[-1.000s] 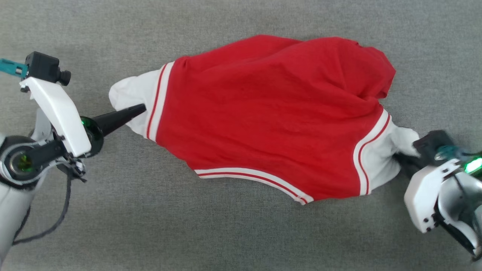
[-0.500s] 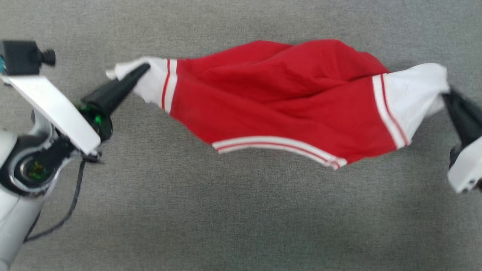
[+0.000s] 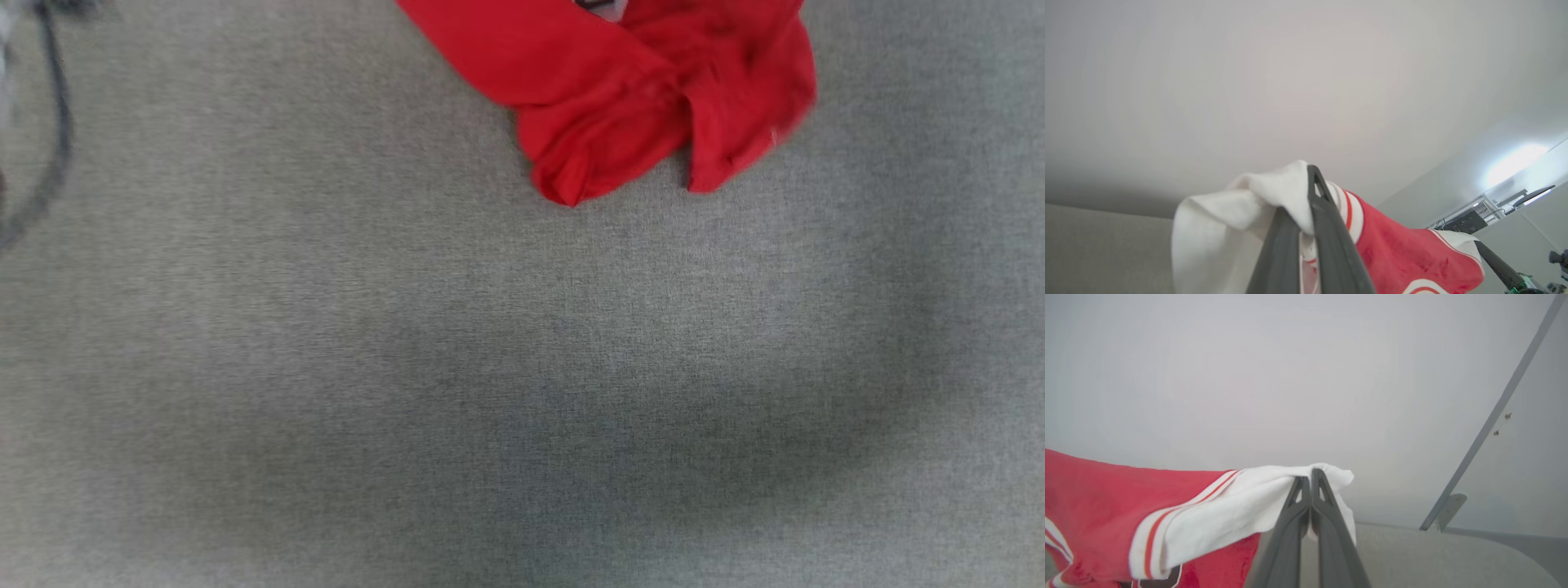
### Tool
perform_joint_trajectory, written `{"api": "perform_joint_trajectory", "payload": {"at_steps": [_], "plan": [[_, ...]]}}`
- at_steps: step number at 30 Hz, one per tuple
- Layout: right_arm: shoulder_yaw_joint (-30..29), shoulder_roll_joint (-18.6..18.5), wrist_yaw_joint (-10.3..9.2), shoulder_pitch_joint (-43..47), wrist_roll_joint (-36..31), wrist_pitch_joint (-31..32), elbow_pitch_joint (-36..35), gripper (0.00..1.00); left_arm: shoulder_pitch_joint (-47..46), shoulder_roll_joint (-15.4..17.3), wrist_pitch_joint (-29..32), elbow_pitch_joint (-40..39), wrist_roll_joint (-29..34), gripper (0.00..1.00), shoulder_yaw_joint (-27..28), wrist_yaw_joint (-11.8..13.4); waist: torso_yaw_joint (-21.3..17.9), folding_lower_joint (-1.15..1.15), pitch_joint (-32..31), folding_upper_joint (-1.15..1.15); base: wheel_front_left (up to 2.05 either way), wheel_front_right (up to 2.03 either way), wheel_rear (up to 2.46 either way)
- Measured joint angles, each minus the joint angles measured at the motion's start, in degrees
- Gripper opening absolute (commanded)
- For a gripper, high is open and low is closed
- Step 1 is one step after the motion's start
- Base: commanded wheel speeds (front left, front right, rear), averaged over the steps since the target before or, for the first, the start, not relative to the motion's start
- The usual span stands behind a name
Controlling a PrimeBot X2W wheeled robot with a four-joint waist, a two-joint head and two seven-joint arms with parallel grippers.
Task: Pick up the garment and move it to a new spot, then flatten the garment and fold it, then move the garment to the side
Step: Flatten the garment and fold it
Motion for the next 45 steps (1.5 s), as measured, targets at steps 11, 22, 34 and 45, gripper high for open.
{"api": "perform_joint_trajectory", "payload": {"at_steps": [11, 22, 34, 45], "plan": [[-9.04, 6.51, 0.01, -29.20, -12.81, -17.67, 20.94, 0.00, -22.68, -2.92, -9.70, 10.68, 1.98, 0.00, 2.80, -0.01, -1.72, 0.00, 1.95, 0.00, 0.00, 0.00, 0.00], [-2.36, 2.89, 0.01, -25.47, -8.65, -21.52, 30.18, 0.00, -8.95, 0.37, 0.09, 2.45, -5.52, 0.00, -0.49, -0.01, -1.47, 0.00, -2.46, 0.00, 0.00, 0.00, 0.00], [4.47, -8.53, 0.01, 21.32, 9.45, -15.49, 6.25, 0.00, 33.26, 5.54, -0.85, -19.15, -11.34, 0.00, -0.65, 0.00, -1.02, 0.00, -8.02, 0.00, 0.00, 0.00, 0.00], [-5.49, -7.97, 0.00, 56.81, 14.03, -5.34, -16.74, 0.00, 59.55, 9.80, -4.93, -32.23, -7.49, 0.00, -1.27, 0.00, 0.61, 0.00, -12.33, 0.00, 0.00, 0.00, 0.00]]}}
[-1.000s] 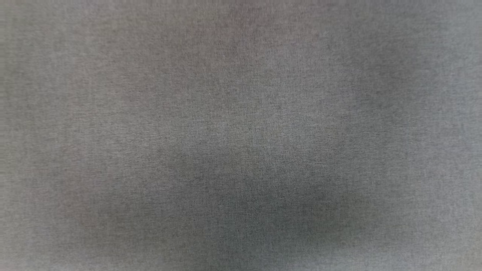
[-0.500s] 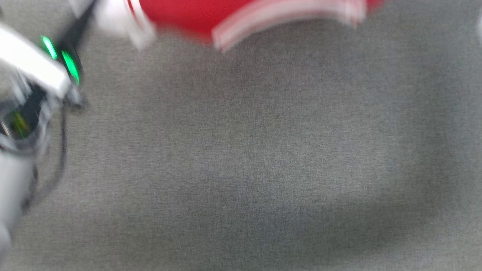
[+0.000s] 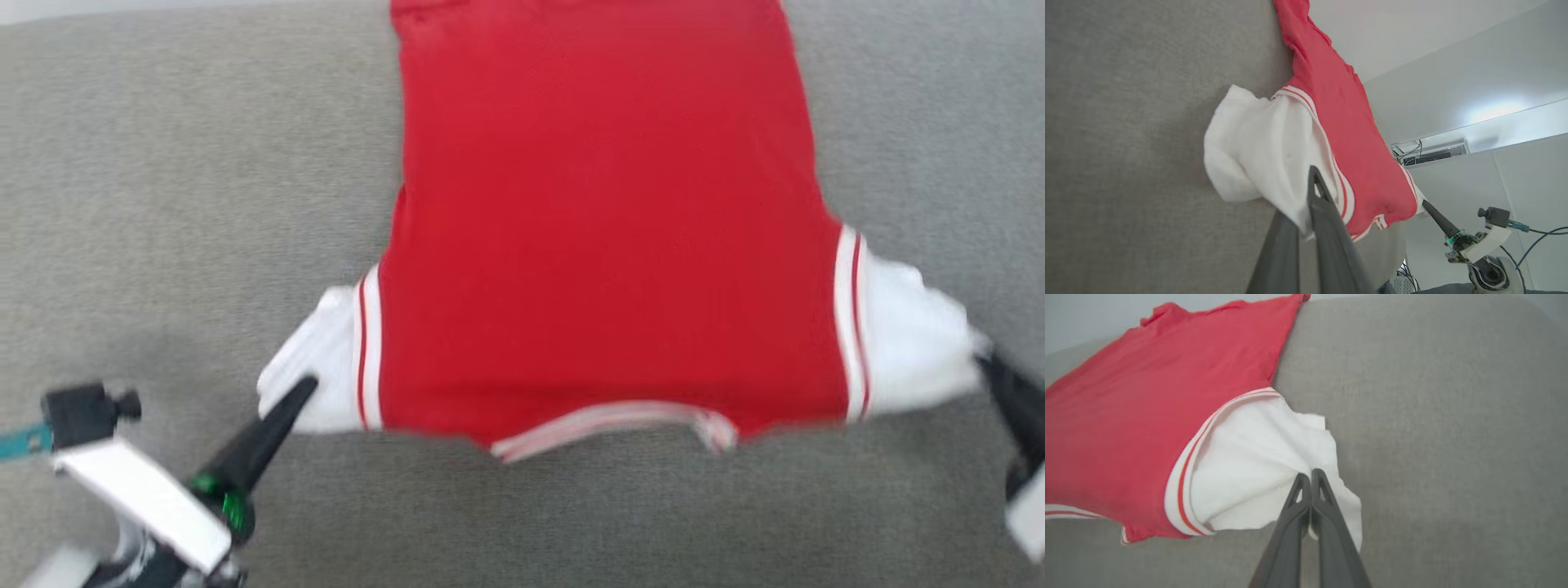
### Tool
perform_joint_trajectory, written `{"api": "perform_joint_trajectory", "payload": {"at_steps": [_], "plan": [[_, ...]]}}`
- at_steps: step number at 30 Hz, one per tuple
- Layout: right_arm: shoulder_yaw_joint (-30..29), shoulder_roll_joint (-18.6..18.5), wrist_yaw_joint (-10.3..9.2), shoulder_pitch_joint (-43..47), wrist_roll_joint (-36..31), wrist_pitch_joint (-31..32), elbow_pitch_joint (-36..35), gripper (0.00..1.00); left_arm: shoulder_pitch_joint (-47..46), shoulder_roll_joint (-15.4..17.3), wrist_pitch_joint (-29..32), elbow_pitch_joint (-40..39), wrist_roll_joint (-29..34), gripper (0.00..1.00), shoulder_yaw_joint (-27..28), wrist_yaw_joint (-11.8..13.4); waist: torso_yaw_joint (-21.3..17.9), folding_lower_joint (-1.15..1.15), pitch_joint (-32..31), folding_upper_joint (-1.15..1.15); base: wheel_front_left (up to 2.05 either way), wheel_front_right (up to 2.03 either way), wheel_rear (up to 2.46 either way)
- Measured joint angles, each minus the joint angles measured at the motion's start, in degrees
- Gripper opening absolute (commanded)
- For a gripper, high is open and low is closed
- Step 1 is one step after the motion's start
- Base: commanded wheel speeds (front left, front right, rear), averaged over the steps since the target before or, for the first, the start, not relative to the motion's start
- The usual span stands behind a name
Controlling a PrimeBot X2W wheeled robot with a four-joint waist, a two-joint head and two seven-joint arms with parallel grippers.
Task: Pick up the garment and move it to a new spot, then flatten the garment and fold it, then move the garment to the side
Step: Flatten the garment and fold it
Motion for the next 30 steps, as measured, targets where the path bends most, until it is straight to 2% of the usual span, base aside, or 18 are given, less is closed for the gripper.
{"api": "perform_joint_trajectory", "payload": {"at_steps": [7, 13, 23, 29, 30], "plan": [[-5.59, 4.46, 0.00, 17.23, 2.37, 6.23, -12.27, 0.00, 9.66, 3.96, -1.92, -5.66, 1.92, 0.00, -0.48, -0.01, 2.17, 0.00, 0.08, 0.00, 0.00, 0.00, 0.00], [-7.70, 6.84, 0.00, 21.69, 3.23, 7.78, -16.33, 0.00, 12.90, 4.66, -3.19, -7.77, 2.33, 0.00, -1.27, -0.01, 2.87, 0.00, 0.91, 0.00, 0.00, 0.00, 0.00], [0.07, 6.45, 0.00, 13.20, 2.44, 11.14, -4.68, 0.00, 5.92, -1.83, 1.40, -0.57, 1.78, 0.00, -5.01, -0.01, 2.41, 0.00, 2.51, 0.00, 0.00, 0.00, 0.00], [3.53, 5.66, 0.02, 10.54, 0.59, 9.33, 1.20, 0.00, 4.65, -3.89, 2.07, 2.57, 1.37, 0.00, -5.26, 0.00, 2.34, 0.00, 3.19, 0.00, 0.00, 0.00, 0.00], [3.91, 5.32, 0.04, 10.27, 0.33, 8.90, 1.72, 0.03, 4.43, -4.10, 2.07, 2.75, 1.38, 0.00, -5.27, 0.00, 2.33, 0.00, 3.25, 0.00, 0.00, 0.00, 0.00]]}}
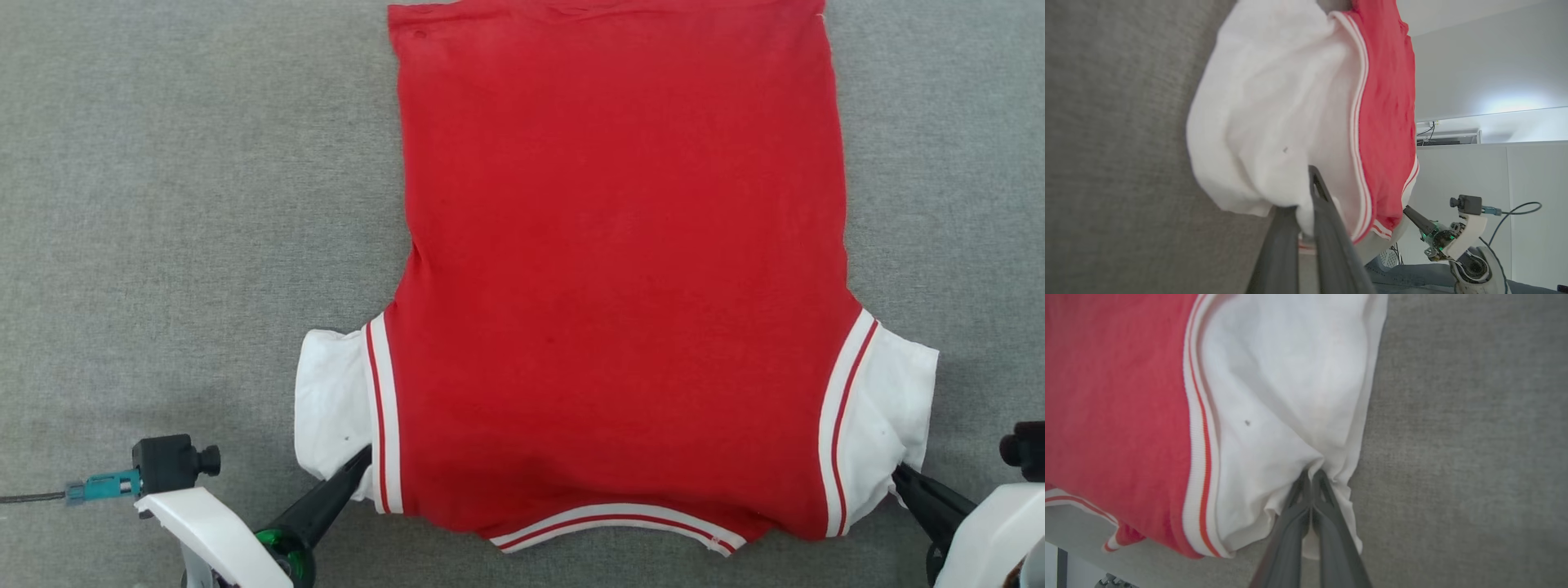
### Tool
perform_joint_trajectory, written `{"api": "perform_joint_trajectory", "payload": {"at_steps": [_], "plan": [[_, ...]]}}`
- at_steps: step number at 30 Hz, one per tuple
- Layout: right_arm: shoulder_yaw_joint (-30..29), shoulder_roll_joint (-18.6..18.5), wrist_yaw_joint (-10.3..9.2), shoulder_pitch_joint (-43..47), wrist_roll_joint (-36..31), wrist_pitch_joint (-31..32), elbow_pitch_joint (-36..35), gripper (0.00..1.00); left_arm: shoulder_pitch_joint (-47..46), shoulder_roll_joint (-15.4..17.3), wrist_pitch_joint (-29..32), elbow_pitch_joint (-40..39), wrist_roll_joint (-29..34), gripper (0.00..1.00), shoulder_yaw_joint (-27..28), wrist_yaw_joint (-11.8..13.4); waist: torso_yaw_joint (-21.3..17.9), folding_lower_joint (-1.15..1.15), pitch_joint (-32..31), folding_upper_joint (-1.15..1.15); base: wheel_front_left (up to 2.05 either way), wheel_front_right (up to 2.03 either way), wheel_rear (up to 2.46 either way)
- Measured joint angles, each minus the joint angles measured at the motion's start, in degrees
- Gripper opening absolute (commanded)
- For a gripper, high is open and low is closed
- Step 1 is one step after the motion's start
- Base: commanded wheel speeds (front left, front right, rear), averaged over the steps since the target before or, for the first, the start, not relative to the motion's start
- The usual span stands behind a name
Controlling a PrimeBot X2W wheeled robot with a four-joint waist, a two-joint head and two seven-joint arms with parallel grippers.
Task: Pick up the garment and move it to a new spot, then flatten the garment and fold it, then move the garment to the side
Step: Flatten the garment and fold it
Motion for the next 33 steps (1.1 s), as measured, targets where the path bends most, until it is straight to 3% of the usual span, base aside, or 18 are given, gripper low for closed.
{"api": "perform_joint_trajectory", "payload": {"at_steps": [2, 3, 6, 11, 16, 19, 24, 33], "plan": [[0.64, -0.48, 0.08, -0.40, -0.57, -1.59, 0.44, 0.47, -0.03, -0.24, -0.04, 0.23, 0.05, 0.00, 0.04, -0.01, -0.02, 0.00, 0.03, 0.00, 0.00, 0.00, 0.00], [0.74, -0.57, 0.12, -0.55, -0.63, -2.18, 0.48, 1.00, -0.03, -0.41, -0.22, 0.21, 0.05, 0.00, 0.09, -0.01, -0.03, 0.00, 0.05, 0.00, 0.00, 0.00, 0.00], [0.42, -1.54, 0.15, -0.83, -0.86, -2.36, -1.34, 1.00, -0.01, -0.46, -0.65, -0.04, 0.46, 0.00, 0.13, -0.01, 0.04, 0.00, -0.07, 0.00, 0.00, 0.00, 0.00], [-6.45, -5.93, -0.05, -1.74, -1.63, 3.03, -8.36, 1.00, 0.49, 0.21, -1.88, -2.34, 1.19, 0.00, 0.33, 0.00, 0.29, 0.00, 0.00, 0.00, 0.00, 0.00, 0.00], [-13.13, -9.40, -0.05, -15.94, -3.79, 9.18, -10.51, 1.00, 0.19, 0.79, -2.27, -4.99, 2.32, 0.00, -0.43, -0.01, 1.30, 0.00, 1.44, 0.00, 0.00, 0.00, 0.00], [-14.12, -8.81, -0.05, -28.06, -8.00, 12.07, -5.97, 1.00, -1.68, 0.54, -1.76, -6.81, 2.58, 0.00, -1.36, -0.01, 2.46, 0.00, 2.94, 0.00, 0.00, 0.00, 0.00], [-10.24, -8.06, -0.05, -44.02, -14.99, 16.23, 3.07, 1.00, -5.52, 0.05, -1.25, -8.90, 4.11, 0.00, -3.21, 0.00, 5.32, 0.00, 6.03, 0.00, 0.00, 0.00, 0.00], [-7.58, -7.73, -0.05, -62.76, -23.60, 22.59, 18.92, 1.00, -11.10, -0.92, -3.43, -13.41, 4.85, 0.00, -6.43, 0.00, 11.89, 0.00, 11.85, 0.00, 0.00, 0.00, 0.00]]}}
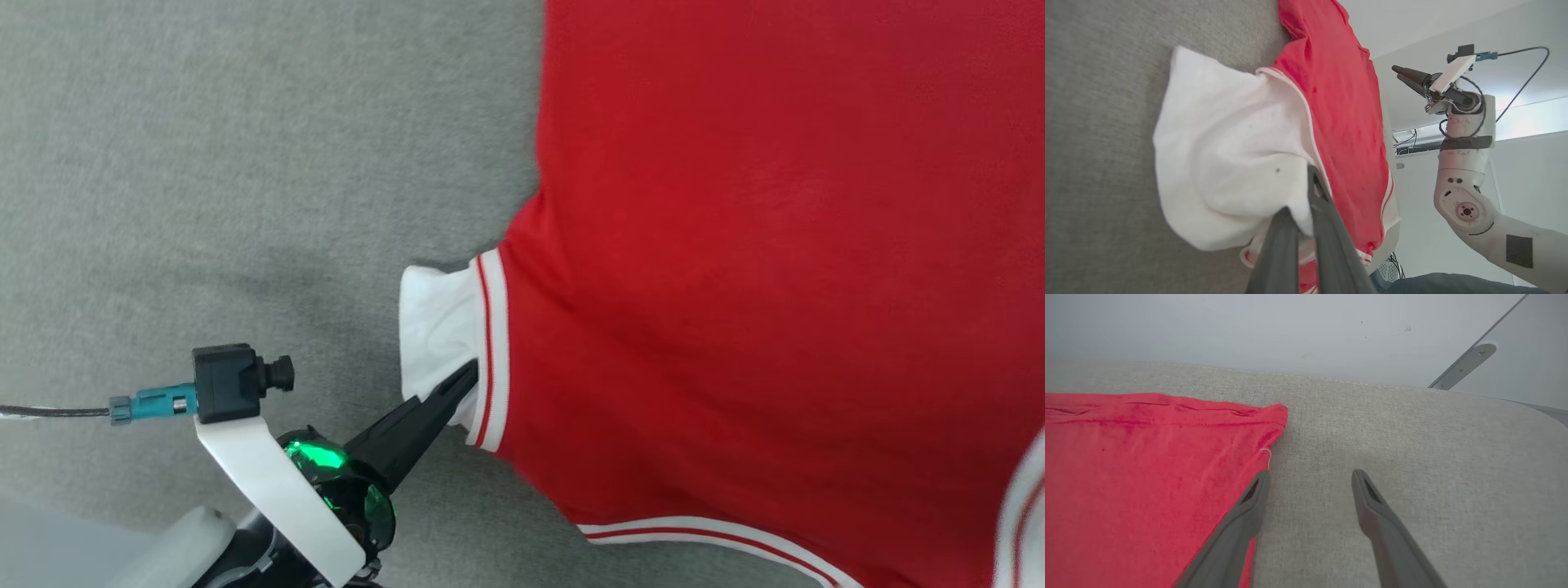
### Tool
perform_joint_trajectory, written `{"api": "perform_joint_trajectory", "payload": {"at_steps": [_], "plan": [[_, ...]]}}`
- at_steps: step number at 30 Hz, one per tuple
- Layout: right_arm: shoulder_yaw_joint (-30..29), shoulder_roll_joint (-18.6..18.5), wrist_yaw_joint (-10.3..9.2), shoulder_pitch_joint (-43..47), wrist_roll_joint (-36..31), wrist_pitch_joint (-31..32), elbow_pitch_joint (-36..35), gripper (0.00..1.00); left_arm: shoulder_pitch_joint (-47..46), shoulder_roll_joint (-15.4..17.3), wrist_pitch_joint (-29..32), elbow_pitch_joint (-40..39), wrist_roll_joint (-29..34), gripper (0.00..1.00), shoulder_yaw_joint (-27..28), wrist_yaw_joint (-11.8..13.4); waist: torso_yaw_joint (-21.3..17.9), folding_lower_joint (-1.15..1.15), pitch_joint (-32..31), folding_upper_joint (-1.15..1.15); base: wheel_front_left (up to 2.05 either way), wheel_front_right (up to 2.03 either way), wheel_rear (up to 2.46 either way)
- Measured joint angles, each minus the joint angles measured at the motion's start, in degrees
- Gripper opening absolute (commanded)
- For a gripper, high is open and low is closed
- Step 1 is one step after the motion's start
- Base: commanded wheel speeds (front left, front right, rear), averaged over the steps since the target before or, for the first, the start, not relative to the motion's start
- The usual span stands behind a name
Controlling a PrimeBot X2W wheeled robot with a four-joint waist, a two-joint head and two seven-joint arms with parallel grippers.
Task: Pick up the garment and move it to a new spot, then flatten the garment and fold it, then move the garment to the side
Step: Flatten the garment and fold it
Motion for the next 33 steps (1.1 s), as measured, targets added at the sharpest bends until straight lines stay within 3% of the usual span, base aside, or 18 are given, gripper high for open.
{"api": "perform_joint_trajectory", "payload": {"at_steps": [6, 11, 12, 13, 14, 22, 28, 33], "plan": [[0.35, 2.29, 0.00, -6.43, -3.52, 5.01, 6.36, 1.00, -2.73, 0.31, -1.88, -1.44, 0.07, 0.00, -2.56, 0.00, 3.21, 0.00, 3.94, 0.00, 0.00, 0.00, 0.00], [0.15, 2.53, 0.00, -8.89, -5.14, 7.76, 7.54, 1.00, -4.26, 0.47, -3.08, -2.01, 0.05, 0.00, -4.56, -0.01, 4.83, 0.00, 5.70, 0.00, 0.00, 0.00, 0.00], [0.20, 2.40, 0.00, -8.98, -5.14, 8.10, 7.55, 0.95, -4.62, 0.52, -3.43, -2.05, 0.02, 0.00, -4.98, 0.00, 5.06, 0.00, 5.98, 0.00, 0.00, 0.00, 0.00], [-0.04, 2.41, 0.00, -9.29, -5.14, 8.31, 7.58, 0.43, -4.98, 0.63, -3.76, -2.04, -0.11, 0.00, -5.37, 0.00, 5.22, 0.00, 6.17, 0.00, 0.00, 0.00, 0.00], [-0.27, 2.52, 0.00, -9.44, -5.10, 8.31, 7.65, 0.00, -5.31, 0.71, -4.03, -1.99, -0.24, 0.00, -5.70, 0.00, 5.31, 0.00, 6.27, 0.00, 0.00, 0.00, 0.00], [2.71, 2.43, 0.01, -5.70, -2.00, 5.19, 7.92, 0.00, -6.39, 1.86, -7.08, 1.54, -1.68, 0.00, -6.97, 0.00, 3.37, 0.00, 2.96, 0.00, 0.00, 0.00, 0.00], [6.86, -2.21, 0.01, 3.49, 5.81, 5.23, 2.26, 0.00, -4.12, 3.75, -9.81, 3.34, -3.07, 0.00, -7.37, 0.00, 0.58, 0.00, -2.41, 0.00, 0.00, 0.00, 0.00], [7.40, -6.19, 0.01, 18.07, 14.08, 6.21, -6.19, 0.00, -1.15, 4.98, -11.44, 5.44, -4.21, 0.00, -7.15, 0.00, -2.17, 0.00, -7.21, 0.00, 0.00, 0.00, 0.00]]}}
